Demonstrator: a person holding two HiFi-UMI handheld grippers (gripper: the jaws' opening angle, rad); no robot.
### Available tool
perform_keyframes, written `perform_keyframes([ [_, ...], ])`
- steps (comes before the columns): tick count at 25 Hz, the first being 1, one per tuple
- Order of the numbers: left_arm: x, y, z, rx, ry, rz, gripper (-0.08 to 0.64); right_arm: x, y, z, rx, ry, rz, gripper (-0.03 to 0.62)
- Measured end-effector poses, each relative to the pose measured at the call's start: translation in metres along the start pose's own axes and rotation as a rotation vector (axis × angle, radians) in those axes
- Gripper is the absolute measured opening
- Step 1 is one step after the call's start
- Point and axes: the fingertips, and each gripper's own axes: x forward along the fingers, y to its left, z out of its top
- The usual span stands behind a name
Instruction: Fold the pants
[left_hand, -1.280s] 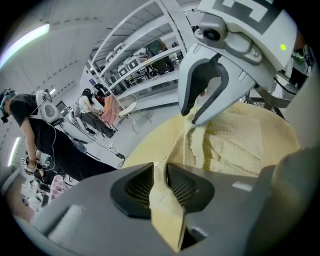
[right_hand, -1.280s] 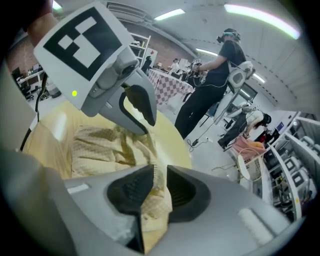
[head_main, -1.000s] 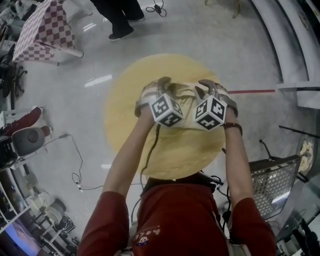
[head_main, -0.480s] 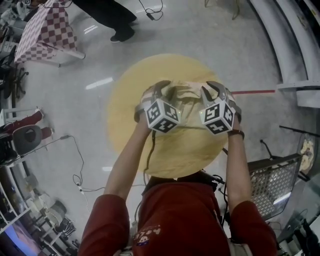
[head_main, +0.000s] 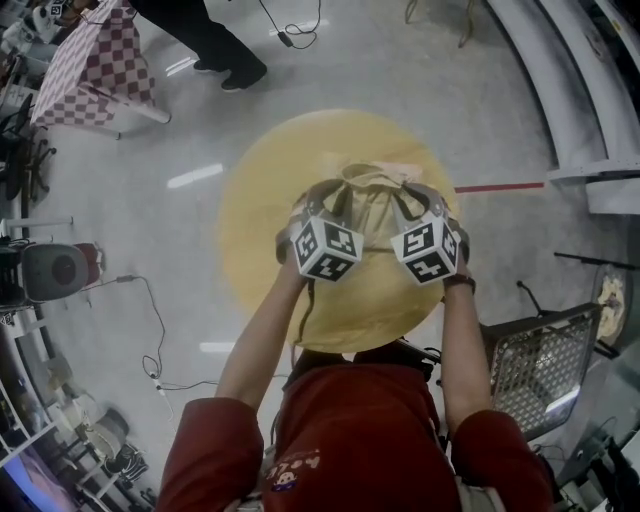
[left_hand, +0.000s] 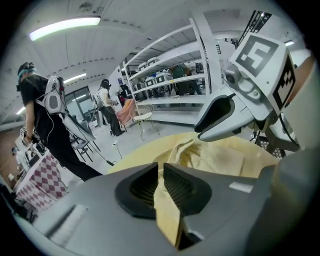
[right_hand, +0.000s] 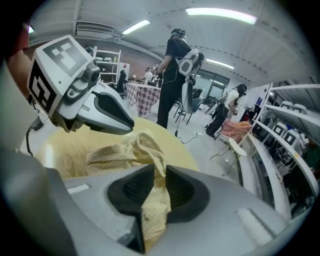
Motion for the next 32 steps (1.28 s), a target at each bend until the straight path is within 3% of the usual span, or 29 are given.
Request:
perform_keyframes([
  [3,0.005,-0.011,-0.006,-0.010,0.020,-0.034,0.012,0.005,0.012,-0.011,0.006,0.039,0.022,0.035],
  [7,0.017,-0.019,-0.010,0.014,0.059,-0.064,0.008,0.015,0.013,-0.021,0.003,0.075,0.038,0.002],
  [26,0.072,0.009,-0.003,0.084,0.133,-0.032,0.008,0.065,-0.028,-0.008,-0.017,0.065,0.061,0.002],
  [32,0.078,0.010,-0.004,0.069,0.135,-0.029,0.008,0.074,-0.032,-0.011,-0.025,0.078,0.068,0.002],
])
